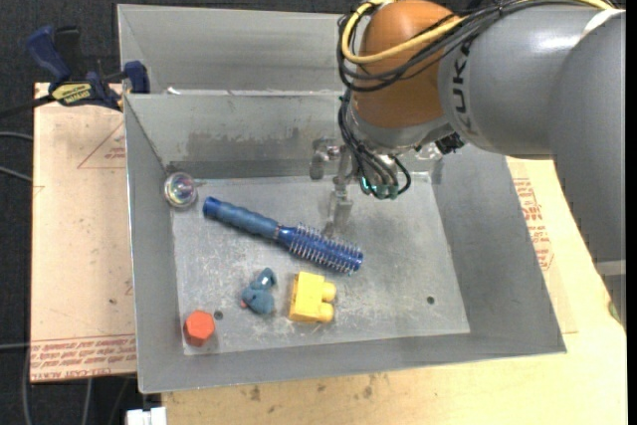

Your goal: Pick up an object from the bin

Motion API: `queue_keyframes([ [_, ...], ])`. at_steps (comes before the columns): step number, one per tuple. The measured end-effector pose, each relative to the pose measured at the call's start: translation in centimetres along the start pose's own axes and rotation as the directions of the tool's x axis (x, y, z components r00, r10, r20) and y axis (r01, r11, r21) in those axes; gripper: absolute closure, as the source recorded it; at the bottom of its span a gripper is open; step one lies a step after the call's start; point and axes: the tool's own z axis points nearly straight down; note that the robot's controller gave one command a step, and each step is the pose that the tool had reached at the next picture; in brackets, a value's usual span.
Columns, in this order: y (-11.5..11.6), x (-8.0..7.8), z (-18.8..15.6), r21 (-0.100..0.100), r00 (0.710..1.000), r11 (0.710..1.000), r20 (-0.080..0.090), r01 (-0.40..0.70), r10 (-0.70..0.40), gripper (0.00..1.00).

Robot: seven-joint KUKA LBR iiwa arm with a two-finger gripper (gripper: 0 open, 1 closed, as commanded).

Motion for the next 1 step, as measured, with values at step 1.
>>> queue_keyframes([
  [1, 2.76, 2.11, 7.64, 0.000, 0.998, 0.998, -0.003, -0.065, 0.065, 0.00],
])
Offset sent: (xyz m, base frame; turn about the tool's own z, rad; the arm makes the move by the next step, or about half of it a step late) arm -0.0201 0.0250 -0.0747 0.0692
